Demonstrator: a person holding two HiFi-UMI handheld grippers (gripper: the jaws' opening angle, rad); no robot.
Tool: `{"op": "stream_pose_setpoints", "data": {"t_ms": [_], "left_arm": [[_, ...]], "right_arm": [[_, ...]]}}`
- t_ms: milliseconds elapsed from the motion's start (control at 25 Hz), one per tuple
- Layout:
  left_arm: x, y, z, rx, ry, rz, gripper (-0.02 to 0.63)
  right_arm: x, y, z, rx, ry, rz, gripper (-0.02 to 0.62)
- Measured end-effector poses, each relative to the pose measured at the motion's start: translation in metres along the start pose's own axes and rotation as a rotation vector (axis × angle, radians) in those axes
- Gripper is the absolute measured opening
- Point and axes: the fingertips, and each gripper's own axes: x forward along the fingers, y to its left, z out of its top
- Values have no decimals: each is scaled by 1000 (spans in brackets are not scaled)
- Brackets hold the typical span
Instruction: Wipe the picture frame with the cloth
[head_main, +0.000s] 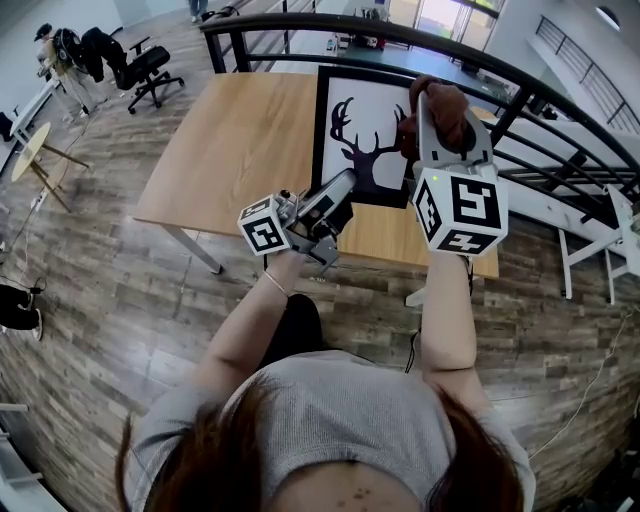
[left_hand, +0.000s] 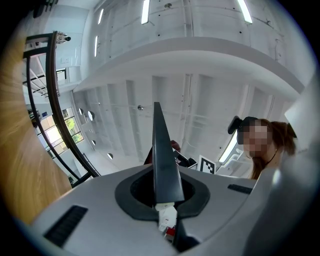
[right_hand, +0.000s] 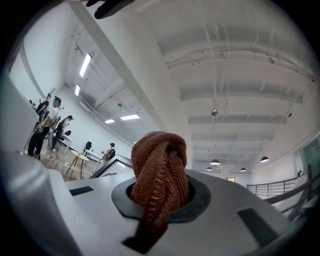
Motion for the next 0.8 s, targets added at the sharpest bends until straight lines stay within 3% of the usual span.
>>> {"op": "stream_pose_setpoints", "data": {"t_ms": [160, 800], "left_arm": [[0, 1, 0, -9, -12, 6, 20], [1, -2, 1, -48, -48, -15, 20]], "right_arm": [[-6, 7, -11, -17, 18, 13, 46], [-54, 32, -53, 79, 97, 47, 46]]}}
